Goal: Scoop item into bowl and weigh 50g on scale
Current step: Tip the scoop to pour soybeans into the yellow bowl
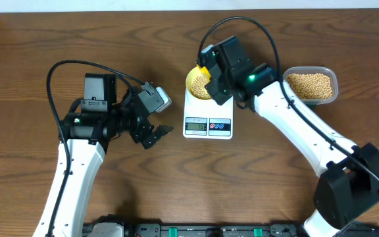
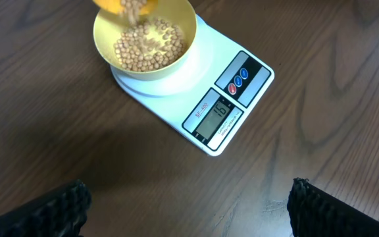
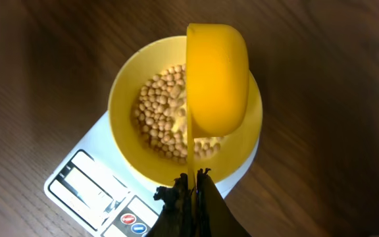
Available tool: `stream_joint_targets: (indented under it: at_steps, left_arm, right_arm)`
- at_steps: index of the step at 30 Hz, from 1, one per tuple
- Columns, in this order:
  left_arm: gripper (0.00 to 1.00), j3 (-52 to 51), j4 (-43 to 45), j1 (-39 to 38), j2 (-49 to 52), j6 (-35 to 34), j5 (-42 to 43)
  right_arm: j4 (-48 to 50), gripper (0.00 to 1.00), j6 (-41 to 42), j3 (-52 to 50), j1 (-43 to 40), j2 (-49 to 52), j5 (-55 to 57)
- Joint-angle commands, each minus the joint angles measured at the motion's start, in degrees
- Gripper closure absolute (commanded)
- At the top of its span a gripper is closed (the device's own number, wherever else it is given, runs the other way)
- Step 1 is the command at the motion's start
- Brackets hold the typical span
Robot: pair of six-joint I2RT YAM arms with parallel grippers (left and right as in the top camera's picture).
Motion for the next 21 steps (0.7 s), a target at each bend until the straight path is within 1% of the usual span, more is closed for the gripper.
stream_joint_targets:
  at_steps: [1, 5, 10, 12, 17, 21]
  left_arm:
    - [0.02, 0.0, 0.1, 0.3, 0.4, 0.9, -0.3]
    - [0.02, 0.0, 0.1, 0.3, 0.4, 0.9, -0.3]
    - [0.03, 0.0, 0.1, 0.3, 0.4, 0.9, -0.3]
    - [0.03, 0.0, 0.1, 0.3, 0.4, 1.0, -0.3]
    - [0.02, 0.0, 0.1, 0.3, 0.4, 0.9, -0.3]
    - [0.02, 0.0, 0.1, 0.3, 0.4, 0.9, -0.3]
  right_arm:
    - [0.1, 0.99, -2.7, 1.8, 1.7, -2.4, 5.7]
    - [0.2, 0.99, -3.2, 1.8, 2.3, -3.8, 8.4]
    - [0.1, 0.99, -3.2, 1.8, 1.7, -6.3, 6.6]
    - [-0.2, 0.99, -3.1, 1.8, 1.0, -6.9, 4.1]
    - [-2.3, 0.99, -1.3, 1.8, -4.1, -9.5, -6.8]
    - [-5.2, 0.99, -0.3, 1.8, -11.8, -12.8, -16.0]
